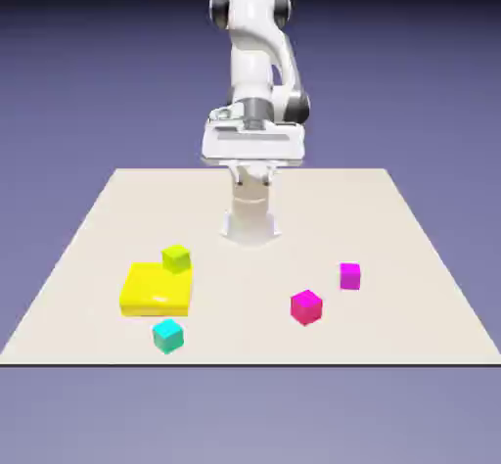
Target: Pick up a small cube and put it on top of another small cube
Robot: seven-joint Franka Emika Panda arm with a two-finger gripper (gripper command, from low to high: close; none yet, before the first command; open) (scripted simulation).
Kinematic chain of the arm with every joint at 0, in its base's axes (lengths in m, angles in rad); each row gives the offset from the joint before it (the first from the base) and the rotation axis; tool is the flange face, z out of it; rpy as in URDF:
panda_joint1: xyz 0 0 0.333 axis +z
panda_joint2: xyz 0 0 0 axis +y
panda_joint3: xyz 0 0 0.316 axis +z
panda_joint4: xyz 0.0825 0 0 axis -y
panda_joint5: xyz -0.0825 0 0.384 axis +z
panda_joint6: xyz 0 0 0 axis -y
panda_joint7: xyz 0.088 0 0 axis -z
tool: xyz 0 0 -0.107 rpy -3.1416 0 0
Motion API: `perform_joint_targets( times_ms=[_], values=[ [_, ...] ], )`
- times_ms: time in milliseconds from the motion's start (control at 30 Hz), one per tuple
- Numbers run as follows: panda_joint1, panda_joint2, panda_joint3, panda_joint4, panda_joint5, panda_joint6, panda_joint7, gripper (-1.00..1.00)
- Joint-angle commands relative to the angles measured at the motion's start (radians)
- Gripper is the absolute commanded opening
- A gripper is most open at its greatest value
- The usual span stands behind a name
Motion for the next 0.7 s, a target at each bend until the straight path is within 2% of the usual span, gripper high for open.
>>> perform_joint_targets(
  times_ms=[0,667],
  values=[
    [0.02,0.023,0.013,-0.003,0.02,-0.002,-0.044,0.0],
    [0.426,0.493,0.275,-0.056,0.424,-0.042,-0.913,0.0]
  ],
)
